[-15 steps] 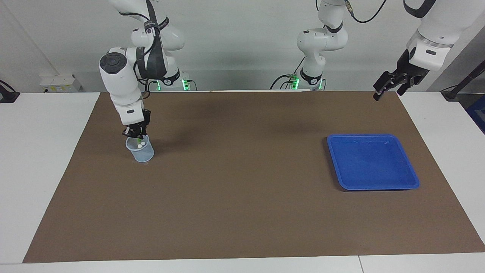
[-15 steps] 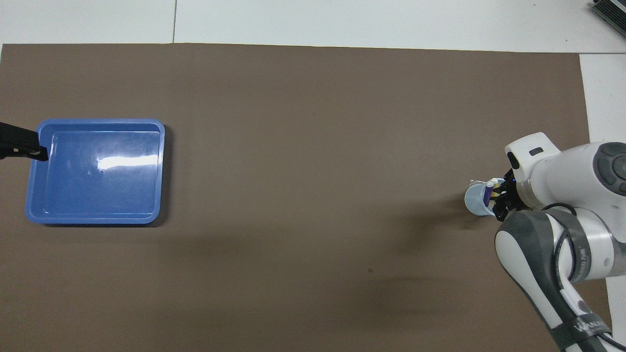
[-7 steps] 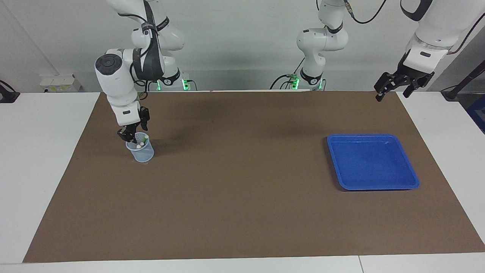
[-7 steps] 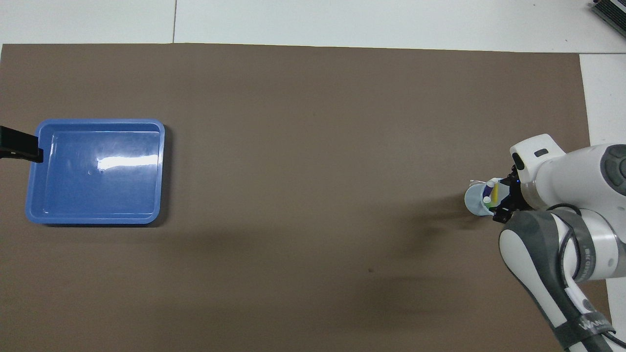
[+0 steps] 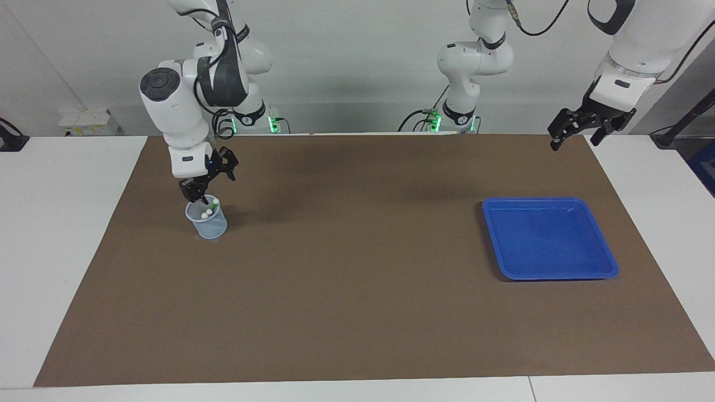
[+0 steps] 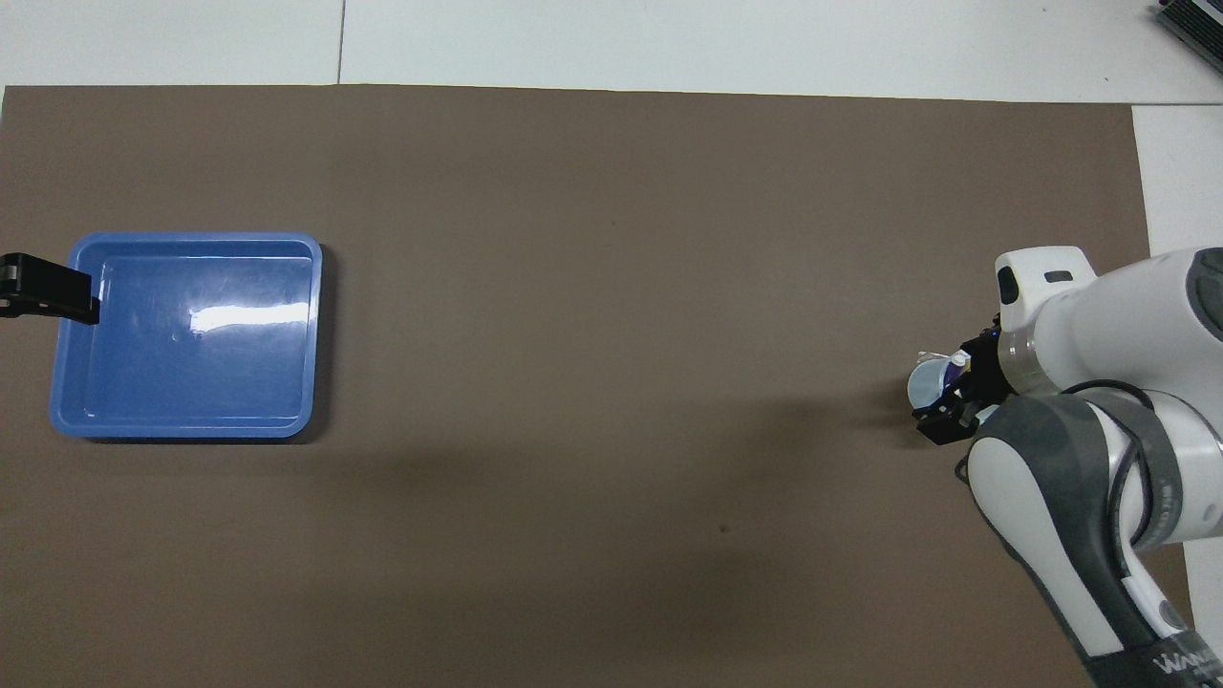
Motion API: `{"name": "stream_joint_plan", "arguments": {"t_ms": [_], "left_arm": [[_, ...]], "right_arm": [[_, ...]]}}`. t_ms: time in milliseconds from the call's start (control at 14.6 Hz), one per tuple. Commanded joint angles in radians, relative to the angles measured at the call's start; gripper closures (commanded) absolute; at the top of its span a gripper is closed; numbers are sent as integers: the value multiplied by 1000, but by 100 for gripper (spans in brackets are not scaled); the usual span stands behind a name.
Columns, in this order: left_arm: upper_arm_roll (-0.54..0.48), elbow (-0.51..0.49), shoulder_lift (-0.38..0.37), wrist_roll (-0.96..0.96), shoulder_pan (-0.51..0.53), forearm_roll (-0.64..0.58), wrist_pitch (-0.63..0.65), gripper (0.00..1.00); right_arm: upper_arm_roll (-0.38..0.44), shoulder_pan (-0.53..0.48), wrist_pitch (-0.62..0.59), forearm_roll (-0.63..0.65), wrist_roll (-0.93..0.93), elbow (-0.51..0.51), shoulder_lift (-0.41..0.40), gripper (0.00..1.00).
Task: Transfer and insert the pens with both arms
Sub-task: 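Lower the green pen into the white cup with the right gripper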
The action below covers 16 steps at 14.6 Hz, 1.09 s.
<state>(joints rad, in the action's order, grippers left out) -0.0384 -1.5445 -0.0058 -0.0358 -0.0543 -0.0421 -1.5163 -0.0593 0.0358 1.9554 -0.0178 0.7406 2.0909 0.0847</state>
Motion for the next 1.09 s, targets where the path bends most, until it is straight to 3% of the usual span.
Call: {"name": "stream_joint_plan", "arguments": {"t_ms": [0, 342, 684, 1026], "left_arm": [[-2, -40, -25, 13, -10, 8, -24, 0], [0, -55, -29, 13, -9, 16, -38, 0], [11, -88, -43, 8, -7, 25, -78, 0], [20, -83, -45, 10, -6, 25, -79, 0]], "right_arm": [[-5, 33, -94, -22, -166, -75, 0, 0], [-5, 38, -228, -24, -384, -219, -54, 0], [-5, 30, -328, -82, -503, -400, -173, 0], [-7, -10, -342, -79, -497, -367, -161, 0]]}}
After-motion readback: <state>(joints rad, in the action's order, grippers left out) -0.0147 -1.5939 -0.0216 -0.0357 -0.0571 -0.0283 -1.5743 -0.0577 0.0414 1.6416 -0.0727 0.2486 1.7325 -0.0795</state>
